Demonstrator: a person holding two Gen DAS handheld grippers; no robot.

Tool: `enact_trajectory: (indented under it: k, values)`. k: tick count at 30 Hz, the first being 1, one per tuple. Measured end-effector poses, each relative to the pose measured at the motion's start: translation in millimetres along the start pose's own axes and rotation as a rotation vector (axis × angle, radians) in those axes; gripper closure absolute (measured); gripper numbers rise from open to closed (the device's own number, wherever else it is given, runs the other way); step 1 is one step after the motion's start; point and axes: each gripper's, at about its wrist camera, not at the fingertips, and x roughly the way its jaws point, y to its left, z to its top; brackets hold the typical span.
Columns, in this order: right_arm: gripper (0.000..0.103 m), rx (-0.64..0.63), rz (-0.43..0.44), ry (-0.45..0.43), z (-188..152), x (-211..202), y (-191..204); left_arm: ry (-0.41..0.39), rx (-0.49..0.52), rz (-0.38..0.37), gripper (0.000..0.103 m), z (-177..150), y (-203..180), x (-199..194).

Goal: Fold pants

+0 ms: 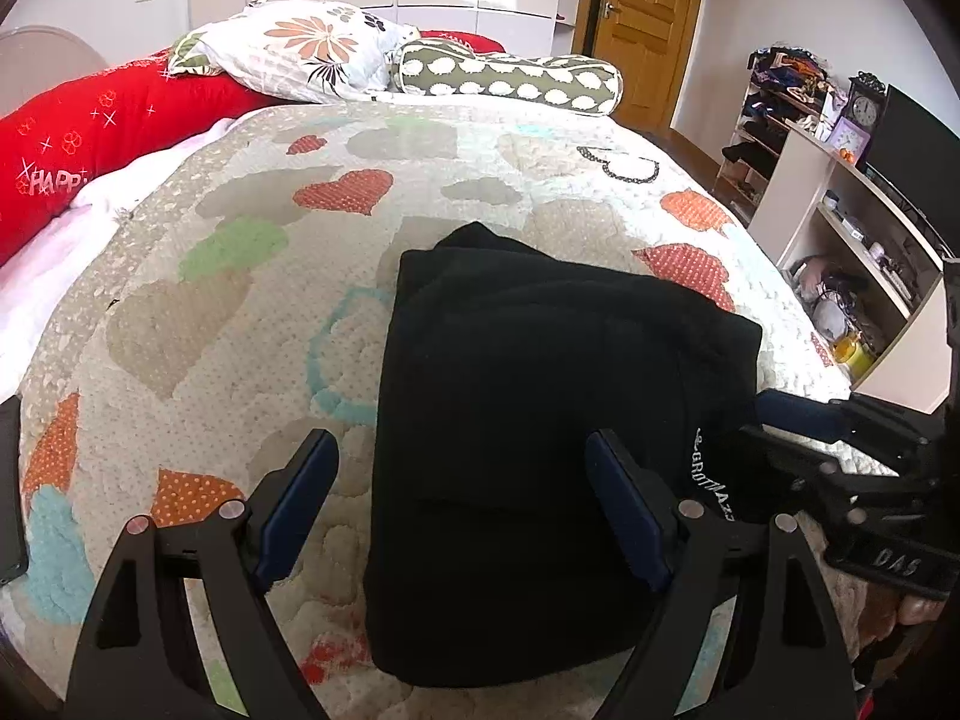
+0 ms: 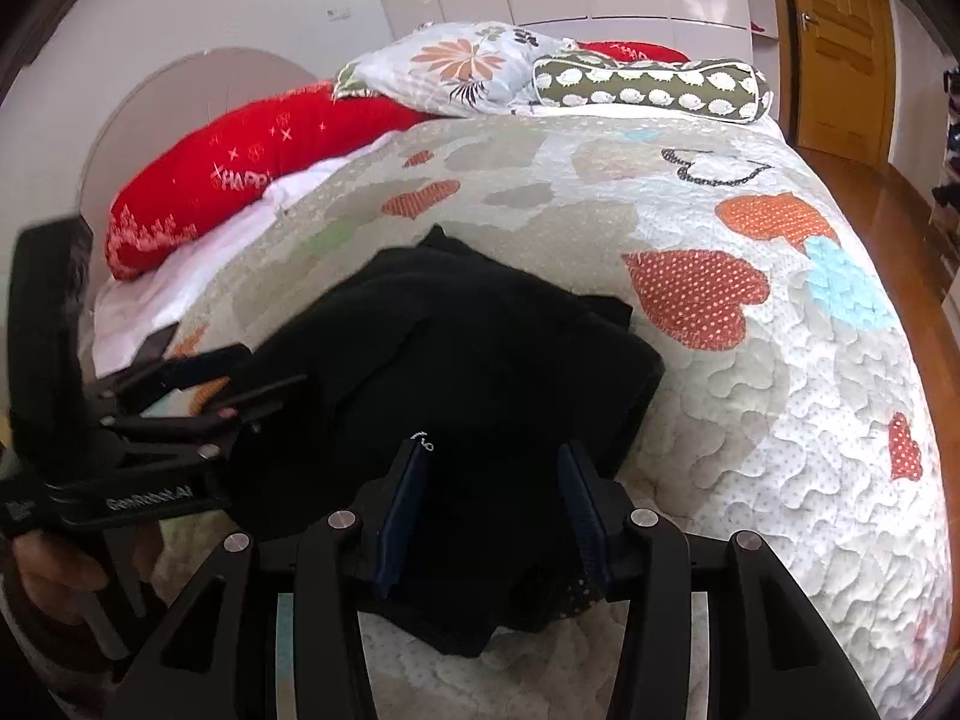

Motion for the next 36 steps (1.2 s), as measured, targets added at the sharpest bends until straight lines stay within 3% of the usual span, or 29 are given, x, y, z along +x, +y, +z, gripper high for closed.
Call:
enact_trajectory:
  k: [12,36]
  values:
    - [0.043,0.007,0.023,-0.065,9,-24,11,-0.046,0.003,0.014,0.018,5,-3,-17]
    - [0.033,-0.005,0.039,-0.077,2,-33,26,-0.092,-0.008,0.06,0.018,2,-6,-42]
